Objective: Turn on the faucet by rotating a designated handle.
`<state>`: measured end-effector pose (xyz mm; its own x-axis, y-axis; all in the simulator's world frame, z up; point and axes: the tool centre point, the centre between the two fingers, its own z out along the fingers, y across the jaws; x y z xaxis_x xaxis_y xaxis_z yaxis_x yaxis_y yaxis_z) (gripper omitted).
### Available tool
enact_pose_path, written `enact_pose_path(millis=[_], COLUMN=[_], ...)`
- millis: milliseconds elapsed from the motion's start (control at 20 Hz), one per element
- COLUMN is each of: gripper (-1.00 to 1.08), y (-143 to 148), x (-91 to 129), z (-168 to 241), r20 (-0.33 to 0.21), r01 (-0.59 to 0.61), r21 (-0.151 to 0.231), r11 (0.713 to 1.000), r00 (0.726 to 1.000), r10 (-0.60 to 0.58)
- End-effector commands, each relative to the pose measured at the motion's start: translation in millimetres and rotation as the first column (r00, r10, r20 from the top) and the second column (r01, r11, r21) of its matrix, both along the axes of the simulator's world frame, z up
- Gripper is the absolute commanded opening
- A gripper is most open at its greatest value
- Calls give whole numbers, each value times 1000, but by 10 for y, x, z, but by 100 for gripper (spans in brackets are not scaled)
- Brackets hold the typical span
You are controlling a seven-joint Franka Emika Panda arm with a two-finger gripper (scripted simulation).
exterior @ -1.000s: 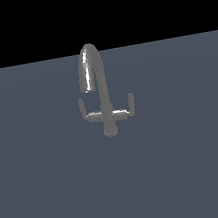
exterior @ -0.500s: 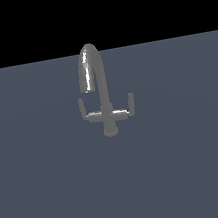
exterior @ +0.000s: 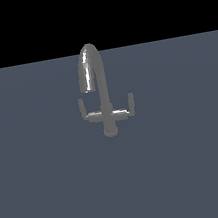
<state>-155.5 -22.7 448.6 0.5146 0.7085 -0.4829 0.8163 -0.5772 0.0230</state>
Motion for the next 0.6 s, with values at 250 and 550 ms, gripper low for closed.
enact_pose_path(millis=[250, 550], gripper=[-100, -100], y=[19, 49], x=[247, 446], z=[-152, -290], r20=[-161, -292], r01=[-211, -366], r21=[-18, 2], r11=[977, 931], r00=[965, 890], r10=[206, 351])
